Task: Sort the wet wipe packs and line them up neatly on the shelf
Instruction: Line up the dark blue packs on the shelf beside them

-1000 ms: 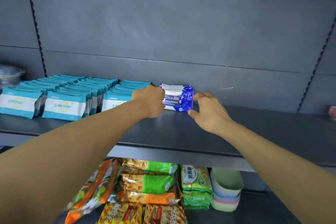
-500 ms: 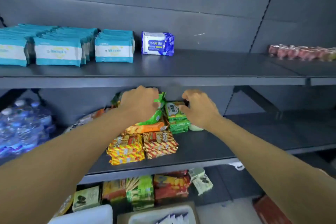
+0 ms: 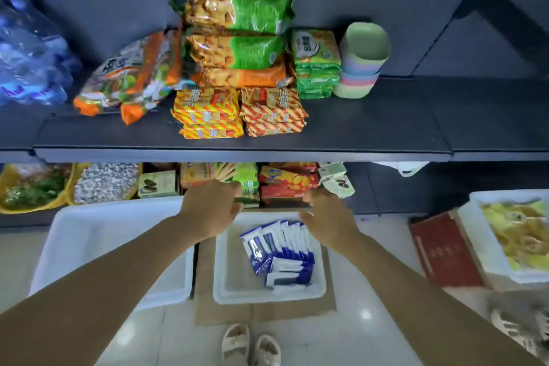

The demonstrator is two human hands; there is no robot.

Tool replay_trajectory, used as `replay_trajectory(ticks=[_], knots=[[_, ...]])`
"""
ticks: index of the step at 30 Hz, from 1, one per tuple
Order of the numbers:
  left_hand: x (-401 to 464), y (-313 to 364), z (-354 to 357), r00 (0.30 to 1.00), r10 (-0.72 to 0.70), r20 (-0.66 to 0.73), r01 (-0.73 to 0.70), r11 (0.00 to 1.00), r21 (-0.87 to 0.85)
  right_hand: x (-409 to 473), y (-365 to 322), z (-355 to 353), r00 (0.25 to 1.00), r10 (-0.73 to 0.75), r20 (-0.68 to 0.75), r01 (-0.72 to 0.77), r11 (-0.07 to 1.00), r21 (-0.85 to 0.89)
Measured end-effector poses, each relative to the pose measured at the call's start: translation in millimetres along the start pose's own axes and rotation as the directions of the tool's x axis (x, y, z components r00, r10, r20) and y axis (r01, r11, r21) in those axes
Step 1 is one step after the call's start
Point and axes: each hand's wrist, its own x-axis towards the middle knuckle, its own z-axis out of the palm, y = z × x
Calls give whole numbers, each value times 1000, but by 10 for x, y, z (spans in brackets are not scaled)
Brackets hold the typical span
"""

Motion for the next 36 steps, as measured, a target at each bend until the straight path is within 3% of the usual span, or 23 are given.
replay_trajectory(ticks=[8,15,20,27,33,36], knots=[[-29,-11,1434,978,9,209,6,998,-69,57,688,1313,970,135,204,-133,991,-23],[255,26,2647,919,70,389,-8,987,-160,230,1136,2375,929,174,326,-179,984,-13],[486,169,3259,925,119,361,-47,978,-201,315,1371,2882,938,200,284,-216,976,28],[769,330,3954,950,116,290,-67,982,-174,410,1562,3280,980,118,161,-113,993,-38],[933,282,4007,962,62,264,6,968,-249,490,1676,3394,989,48,138,-52,998,25],[999,156,3848,955,69,290,47,926,-374,527,1700,3351,996,92,-23,-87,982,168]])
